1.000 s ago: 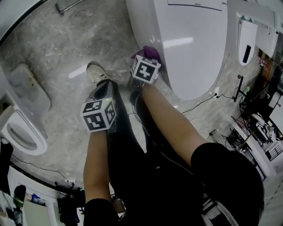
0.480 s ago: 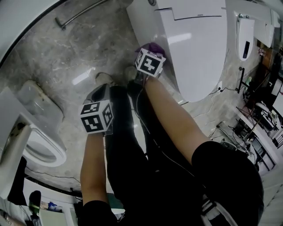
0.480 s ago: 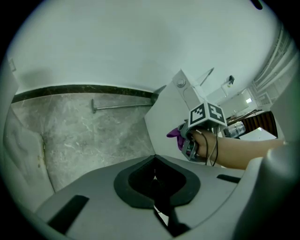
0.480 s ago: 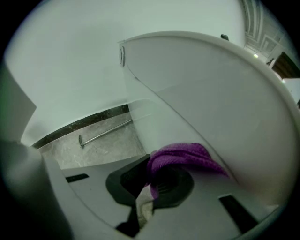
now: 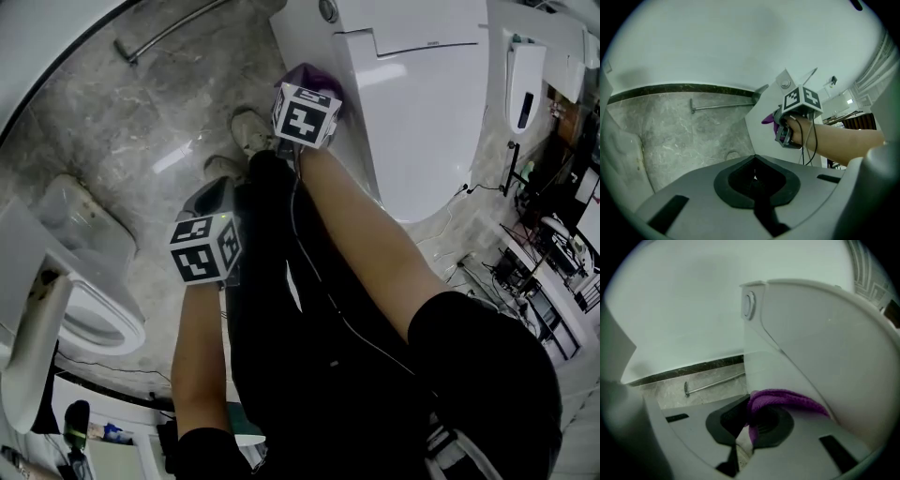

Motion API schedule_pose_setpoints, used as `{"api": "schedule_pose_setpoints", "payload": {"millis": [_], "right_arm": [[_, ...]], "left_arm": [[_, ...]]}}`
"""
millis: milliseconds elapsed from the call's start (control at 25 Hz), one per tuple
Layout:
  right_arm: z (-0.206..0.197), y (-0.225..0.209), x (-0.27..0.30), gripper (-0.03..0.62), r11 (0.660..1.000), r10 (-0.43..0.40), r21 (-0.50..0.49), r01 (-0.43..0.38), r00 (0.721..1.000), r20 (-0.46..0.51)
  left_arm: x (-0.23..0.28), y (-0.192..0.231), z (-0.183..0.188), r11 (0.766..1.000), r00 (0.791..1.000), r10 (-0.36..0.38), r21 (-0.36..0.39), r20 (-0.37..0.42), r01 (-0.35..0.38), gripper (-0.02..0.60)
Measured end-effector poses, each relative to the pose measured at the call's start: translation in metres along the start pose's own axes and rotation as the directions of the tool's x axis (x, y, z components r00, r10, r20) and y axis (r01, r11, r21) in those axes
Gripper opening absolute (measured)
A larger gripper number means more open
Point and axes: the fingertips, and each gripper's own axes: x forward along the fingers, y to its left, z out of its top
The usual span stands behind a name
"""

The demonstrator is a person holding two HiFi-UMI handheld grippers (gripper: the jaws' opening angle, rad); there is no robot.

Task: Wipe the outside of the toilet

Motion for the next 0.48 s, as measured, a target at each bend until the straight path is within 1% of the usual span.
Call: {"api": "schedule_pose_setpoints", "payload": {"millis": [80, 160, 280, 480], "right_arm": [[0.027, 0.014, 0.004, 0.029, 0.998, 0.028, -0.054, -0.025, 0.998, 0.059], [0.055, 0.024, 0.013, 0.028, 0.997, 0.042, -0.065, -0.036, 0.995, 0.092], [0.085, 0.037, 0.025, 0.029, 0.997, 0.047, -0.062, -0.041, 0.995, 0.094], [0.115, 0.052, 0.035, 0.028, 0.996, 0.053, -0.076, -0.045, 0.993, 0.107]], "left_arm": [[0.001, 0.002, 0.005, 1.000, 1.000, 0.006, -0.014, 0.005, -0.006, 0.009], [0.001, 0.004, 0.014, 0.999, 1.000, 0.010, -0.033, 0.016, -0.009, 0.009], [0.001, 0.005, 0.028, 0.998, 0.999, 0.016, -0.064, 0.030, -0.014, 0.009], [-0.002, 0.004, 0.047, 0.996, 0.998, 0.017, -0.093, 0.055, -0.012, 0.009]]}}
